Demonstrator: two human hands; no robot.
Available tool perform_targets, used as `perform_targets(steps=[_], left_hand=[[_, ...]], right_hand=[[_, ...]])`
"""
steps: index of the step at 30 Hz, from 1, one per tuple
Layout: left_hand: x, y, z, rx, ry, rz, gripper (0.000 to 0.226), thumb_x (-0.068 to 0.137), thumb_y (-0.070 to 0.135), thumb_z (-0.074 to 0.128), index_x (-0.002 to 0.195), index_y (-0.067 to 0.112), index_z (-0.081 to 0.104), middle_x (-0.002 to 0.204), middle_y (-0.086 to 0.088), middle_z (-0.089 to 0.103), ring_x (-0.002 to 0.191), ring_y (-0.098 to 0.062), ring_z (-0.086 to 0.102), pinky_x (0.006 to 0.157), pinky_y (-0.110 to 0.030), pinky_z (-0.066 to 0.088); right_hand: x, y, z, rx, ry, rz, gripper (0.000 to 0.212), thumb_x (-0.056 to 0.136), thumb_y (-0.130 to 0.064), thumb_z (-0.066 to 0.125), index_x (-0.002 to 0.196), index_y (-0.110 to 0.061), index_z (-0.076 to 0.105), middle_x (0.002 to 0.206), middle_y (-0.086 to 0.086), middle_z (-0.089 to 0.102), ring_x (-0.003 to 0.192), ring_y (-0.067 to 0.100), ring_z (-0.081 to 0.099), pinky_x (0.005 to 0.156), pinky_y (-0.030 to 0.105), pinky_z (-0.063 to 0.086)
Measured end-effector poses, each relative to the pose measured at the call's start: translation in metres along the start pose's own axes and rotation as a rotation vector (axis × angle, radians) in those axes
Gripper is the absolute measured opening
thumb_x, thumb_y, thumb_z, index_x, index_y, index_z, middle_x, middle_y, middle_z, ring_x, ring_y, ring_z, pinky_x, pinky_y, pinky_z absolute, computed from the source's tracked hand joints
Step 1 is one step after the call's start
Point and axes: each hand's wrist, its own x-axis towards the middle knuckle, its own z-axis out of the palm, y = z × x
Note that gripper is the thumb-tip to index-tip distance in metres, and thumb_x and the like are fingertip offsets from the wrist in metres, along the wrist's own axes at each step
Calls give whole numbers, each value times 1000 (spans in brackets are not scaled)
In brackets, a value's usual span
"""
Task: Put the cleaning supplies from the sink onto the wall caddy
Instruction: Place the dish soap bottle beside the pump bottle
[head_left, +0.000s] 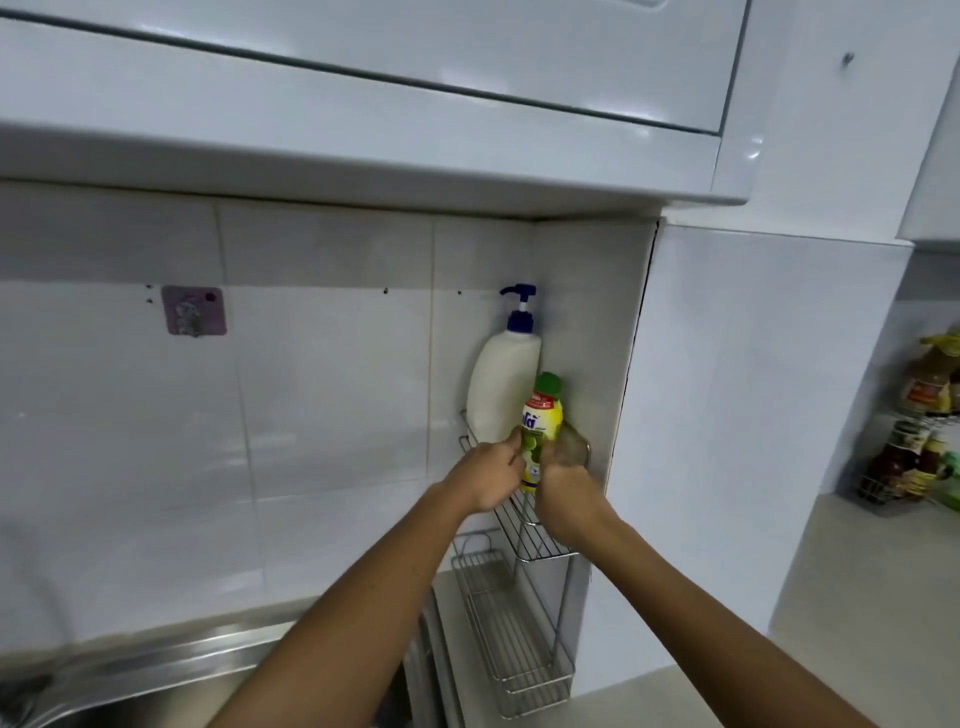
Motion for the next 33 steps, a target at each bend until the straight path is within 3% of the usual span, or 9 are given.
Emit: perform_targets(steps=[2,7,21,27,33], left_hand=[[2,0,1,-9,-11,-10,54,93,32,31,146,21,29,137,-23,52,119,-36,54,100,-44,48],[9,-5,5,-27,11,-24,49,98,27,32,147,22,30,140,-21,50,122,-35,53,103,-42,45],[25,-8,9,13,34,-68,48,102,29,26,149,19,23,136,-22,53,117,-35,55,97,-39,47],[20,-8,9,15,53,-59,48,100,29,29,147,17,29,136,-23,53,119,-36,54,101,-44,45],[1,-7,0,199,88,-66,52,101,24,27,151,12,21,155,-16,29,146,-29,23,120,-47,13]], right_hand=[[1,0,1,-37,-90,4,56,94,-6,40,146,-3,21,144,18,39,122,36,50,95,39,45],[11,0,-1,-51,-235,86,56,91,-11,40,145,-3,26,137,19,49,122,34,52,94,36,45],[38,-4,13,59,-244,186,64,88,-8,37,147,-5,13,138,21,48,123,37,51,99,46,47],[35,-6,12,55,-220,188,55,88,-9,38,141,-2,26,137,21,49,123,37,52,99,45,47],[25,-11,1,119,-72,186,37,90,-5,40,126,-4,49,124,20,58,110,38,58,93,40,50]])
